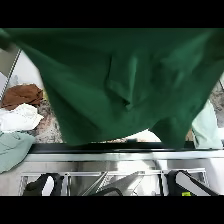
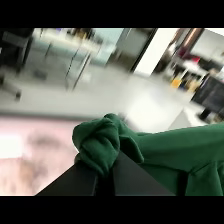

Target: Fold the shirts.

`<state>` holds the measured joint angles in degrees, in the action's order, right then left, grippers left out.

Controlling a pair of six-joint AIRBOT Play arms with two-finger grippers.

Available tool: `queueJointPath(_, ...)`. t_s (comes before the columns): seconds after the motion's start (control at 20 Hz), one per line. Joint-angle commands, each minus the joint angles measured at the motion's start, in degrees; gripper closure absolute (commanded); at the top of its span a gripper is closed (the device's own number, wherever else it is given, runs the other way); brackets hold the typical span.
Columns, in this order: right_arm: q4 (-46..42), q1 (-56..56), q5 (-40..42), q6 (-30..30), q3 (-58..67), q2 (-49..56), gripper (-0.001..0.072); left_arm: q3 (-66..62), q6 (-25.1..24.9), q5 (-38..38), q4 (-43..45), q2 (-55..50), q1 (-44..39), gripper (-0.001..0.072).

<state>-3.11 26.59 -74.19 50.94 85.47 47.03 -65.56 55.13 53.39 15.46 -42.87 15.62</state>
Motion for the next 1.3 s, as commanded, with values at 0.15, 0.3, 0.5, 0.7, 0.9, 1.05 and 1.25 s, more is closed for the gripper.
queueJointPath(0.15, -17.33, -16.79, 24.26, -6.23, -21.29, 22.43, 0.0693, 10.40, -0.87, -25.59, 16.92, -30.01, -16.72, 0.0691)
queueJointPath(0.3, -9.35, -16.68, 26.82, -11.19, -14.82, 37.90, 0.0692, -3.34, -1.31, -15.89, 14.16, -50.60, -13.33, 0.0690)
queueJointPath(0.5, -6.88, -16.31, 25.81, -11.93, -2.16, 45.99, 0.0416, -25.83, 0.22, 5.44, 5.25, -67.06, -8.31, 0.0361)
queueJointPath(0.7, -13.92, -11.82, 17.29, -6.23, 3.87, 43.45, 0.0400, -39.39, 5.75, 21.27, 4.61, -70.23, -1.60, 0.0181)
queueJointPath(0.9, -23.87, -5.11, 7.10, 0.96, 3.58, 38.93, 0.0433, -42.16, 9.05, 40.59, 12.37, -70.05, 4.63, 0.0182)
queueJointPath(1.05, -24.39, -2.16, 2.03, 1.40, 0.15, 36.17, 0.0484, -34.60, 8.68, 46.82, 21.81, -68.32, 6.73, 0.0305)
queueJointPath(1.25, -24.37, -1.36, 1.95, -0.81, -8.50, 32.15, 0.0484, -21.20, 4.81, 43.28, 33.68, -65.64, 7.15, 0.0465)
